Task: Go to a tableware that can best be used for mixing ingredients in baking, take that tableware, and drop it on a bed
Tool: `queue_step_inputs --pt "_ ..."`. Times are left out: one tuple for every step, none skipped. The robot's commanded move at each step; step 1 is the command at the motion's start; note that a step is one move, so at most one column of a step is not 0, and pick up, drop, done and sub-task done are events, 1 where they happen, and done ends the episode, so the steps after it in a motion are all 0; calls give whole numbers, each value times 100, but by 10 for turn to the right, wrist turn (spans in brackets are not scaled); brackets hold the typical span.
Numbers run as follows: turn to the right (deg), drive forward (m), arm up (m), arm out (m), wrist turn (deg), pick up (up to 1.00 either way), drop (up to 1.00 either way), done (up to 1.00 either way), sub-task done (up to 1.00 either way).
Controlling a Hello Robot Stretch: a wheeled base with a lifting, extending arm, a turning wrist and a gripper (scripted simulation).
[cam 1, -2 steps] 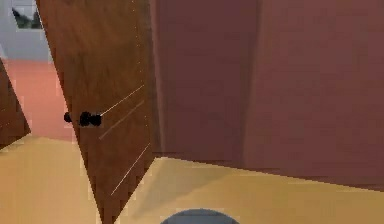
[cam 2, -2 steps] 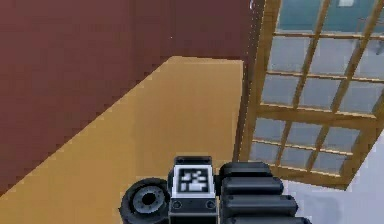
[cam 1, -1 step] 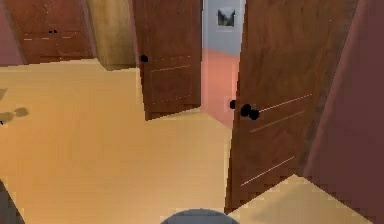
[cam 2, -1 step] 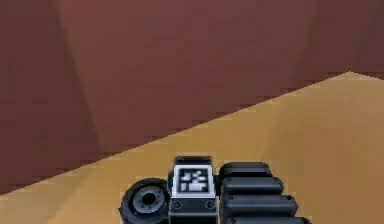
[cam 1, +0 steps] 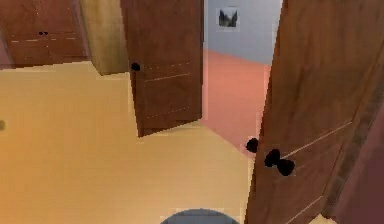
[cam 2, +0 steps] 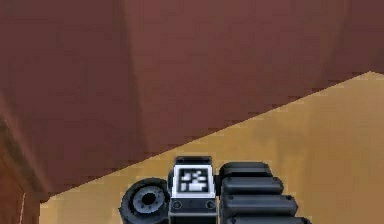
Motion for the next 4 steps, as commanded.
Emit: queue_step_inputs --pt "-180 0 0 0 0 0 0 0 0" --pt "0 55 0 0 0 0 0 0 0" --pt "90 0 0 0 0 0 0 0 0" --pt "0 75 0 0 0 0 0 0 0"
